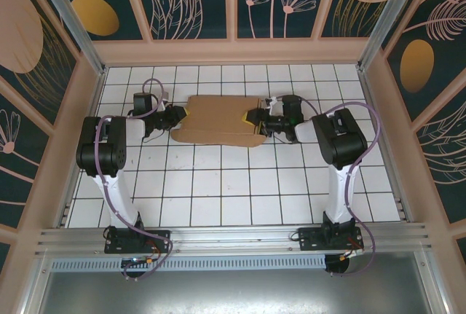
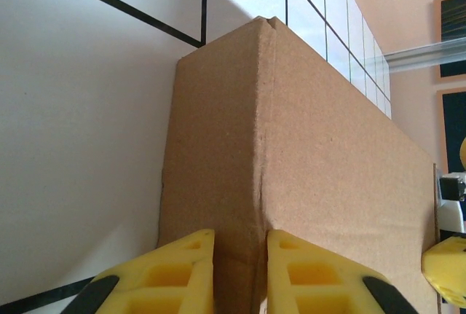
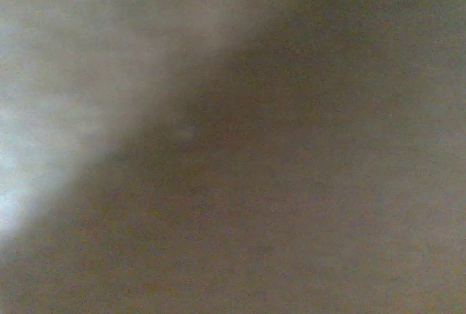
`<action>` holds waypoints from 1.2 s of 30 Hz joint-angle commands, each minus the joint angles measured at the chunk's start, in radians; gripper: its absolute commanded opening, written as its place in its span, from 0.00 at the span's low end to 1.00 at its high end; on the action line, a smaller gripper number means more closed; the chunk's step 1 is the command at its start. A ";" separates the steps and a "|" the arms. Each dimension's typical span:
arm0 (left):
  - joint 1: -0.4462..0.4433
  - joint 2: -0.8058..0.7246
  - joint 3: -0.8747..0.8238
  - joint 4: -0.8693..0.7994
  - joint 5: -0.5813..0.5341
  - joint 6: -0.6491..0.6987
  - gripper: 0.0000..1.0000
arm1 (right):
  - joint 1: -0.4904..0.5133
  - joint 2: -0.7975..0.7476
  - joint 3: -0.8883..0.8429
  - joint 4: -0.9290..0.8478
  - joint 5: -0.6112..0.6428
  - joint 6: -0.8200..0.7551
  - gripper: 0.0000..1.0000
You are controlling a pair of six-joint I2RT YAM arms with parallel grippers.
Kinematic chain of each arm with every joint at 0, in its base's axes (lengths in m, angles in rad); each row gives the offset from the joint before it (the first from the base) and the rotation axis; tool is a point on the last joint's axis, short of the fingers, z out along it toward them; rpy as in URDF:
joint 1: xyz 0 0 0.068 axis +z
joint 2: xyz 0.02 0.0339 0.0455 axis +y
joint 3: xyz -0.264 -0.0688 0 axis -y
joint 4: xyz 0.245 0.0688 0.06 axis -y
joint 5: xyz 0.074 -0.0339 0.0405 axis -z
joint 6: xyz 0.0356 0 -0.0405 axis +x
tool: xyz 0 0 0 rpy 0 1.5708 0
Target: Fold the paper box
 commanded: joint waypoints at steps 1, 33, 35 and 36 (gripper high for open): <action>0.009 0.010 -0.036 -0.148 -0.117 -0.021 0.26 | -0.015 -0.049 -0.062 0.135 -0.018 0.057 0.57; -0.468 -0.618 -0.136 -0.156 -0.366 -0.655 0.71 | 0.162 -0.576 -0.525 0.605 0.631 0.114 0.48; -0.468 -0.626 -0.141 -0.172 -0.369 -0.639 0.69 | 0.170 -0.600 -0.513 0.544 0.644 0.082 0.48; -0.469 -0.633 -0.132 -0.207 -0.384 -0.618 0.69 | 0.170 -0.611 -0.512 0.517 0.655 0.068 0.47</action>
